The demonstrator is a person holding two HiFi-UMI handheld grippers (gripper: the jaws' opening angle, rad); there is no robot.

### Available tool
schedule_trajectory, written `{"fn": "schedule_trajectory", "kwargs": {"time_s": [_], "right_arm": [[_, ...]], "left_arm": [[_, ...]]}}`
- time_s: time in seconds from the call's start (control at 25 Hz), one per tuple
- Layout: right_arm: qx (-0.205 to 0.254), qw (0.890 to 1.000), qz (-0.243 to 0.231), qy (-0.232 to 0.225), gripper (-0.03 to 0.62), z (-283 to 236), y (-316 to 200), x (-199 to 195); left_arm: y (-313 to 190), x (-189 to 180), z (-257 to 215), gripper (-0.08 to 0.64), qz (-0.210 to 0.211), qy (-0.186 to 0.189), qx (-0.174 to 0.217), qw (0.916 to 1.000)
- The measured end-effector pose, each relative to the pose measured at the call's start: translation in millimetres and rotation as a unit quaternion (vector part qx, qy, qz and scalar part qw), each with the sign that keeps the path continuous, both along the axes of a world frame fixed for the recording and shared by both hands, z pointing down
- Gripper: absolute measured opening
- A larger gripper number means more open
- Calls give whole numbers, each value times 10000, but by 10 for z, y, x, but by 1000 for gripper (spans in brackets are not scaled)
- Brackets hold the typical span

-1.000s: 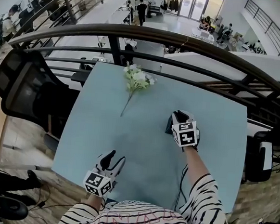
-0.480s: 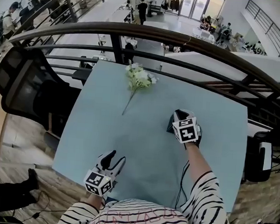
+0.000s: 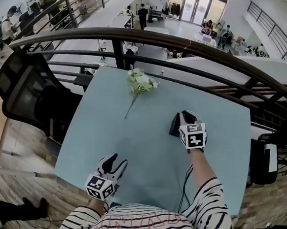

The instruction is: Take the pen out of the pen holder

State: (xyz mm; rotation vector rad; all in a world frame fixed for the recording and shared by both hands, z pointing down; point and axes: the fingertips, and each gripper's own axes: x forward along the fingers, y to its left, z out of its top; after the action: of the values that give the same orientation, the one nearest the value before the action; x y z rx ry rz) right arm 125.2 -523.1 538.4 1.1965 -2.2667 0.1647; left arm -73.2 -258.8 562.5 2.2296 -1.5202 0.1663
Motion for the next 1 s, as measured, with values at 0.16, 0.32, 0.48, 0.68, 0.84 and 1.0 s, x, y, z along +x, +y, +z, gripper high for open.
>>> {"fn": "schedule_trajectory", "kwargs": {"time_s": [0.16, 0.32, 0.48, 0.68, 0.84, 1.0], "right_arm": [[261, 9991, 54, -345, 58, -330, 188, 49], [573, 9962, 150, -637, 58, -684, 425, 170], [858, 9915, 342, -911, 58, -973, 699, 308], [1109, 9849, 639, -1166, 58, -1193, 1085, 438], [1167, 9798, 902, -1353, 58, -1210, 1423, 491], [1133, 9753, 1195, -1473, 58, -1144, 1752, 533]], "left_arm": [[37, 38, -69, 183, 147, 13, 122, 9998], [60, 107, -160, 182, 329, 13, 261, 9991], [84, 132, -265, 181, 506, -19, 414, 9979], [150, 126, -390, 181, 790, -93, 544, 9953], [249, 96, -427, 150, 1000, -119, 594, 9931], [310, 70, -465, 88, 1242, -116, 650, 9901]]}}
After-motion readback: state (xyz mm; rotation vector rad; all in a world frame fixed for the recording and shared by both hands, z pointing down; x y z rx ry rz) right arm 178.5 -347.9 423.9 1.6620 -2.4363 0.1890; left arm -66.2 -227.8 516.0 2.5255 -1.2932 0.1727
